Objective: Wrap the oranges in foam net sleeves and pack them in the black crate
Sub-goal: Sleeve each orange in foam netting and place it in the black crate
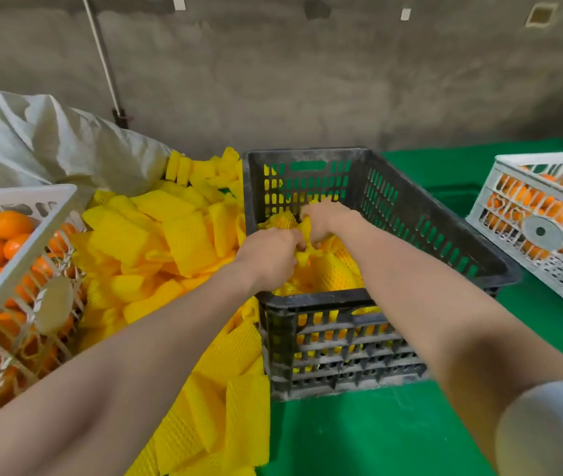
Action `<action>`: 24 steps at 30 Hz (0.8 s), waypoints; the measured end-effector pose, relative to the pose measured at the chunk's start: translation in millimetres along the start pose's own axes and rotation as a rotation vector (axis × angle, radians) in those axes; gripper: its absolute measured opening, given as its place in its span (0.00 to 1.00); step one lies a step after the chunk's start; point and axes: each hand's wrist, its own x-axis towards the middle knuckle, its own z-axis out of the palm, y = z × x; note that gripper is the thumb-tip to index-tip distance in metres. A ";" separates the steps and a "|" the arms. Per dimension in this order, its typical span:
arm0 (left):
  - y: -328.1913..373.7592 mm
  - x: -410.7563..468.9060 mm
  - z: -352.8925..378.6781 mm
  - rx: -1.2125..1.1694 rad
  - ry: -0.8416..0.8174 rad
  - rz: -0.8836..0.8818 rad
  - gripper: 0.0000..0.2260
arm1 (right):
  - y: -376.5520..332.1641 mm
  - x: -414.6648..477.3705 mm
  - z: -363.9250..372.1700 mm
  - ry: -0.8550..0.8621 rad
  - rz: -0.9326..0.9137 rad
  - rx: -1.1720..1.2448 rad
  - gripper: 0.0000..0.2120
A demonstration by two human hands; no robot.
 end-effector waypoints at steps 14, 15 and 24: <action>0.6 -21.3 -10.5 -0.542 0.291 -0.109 0.08 | -28.3 -14.4 -1.0 0.411 -0.109 0.234 0.25; -0.5 -25.9 -11.1 -0.545 0.306 -0.119 0.08 | -32.9 -22.8 -6.2 0.509 -0.154 0.297 0.22; -80.0 -90.8 -75.1 -0.450 0.078 -0.077 0.05 | -113.7 -101.5 -13.6 0.848 -0.515 0.637 0.08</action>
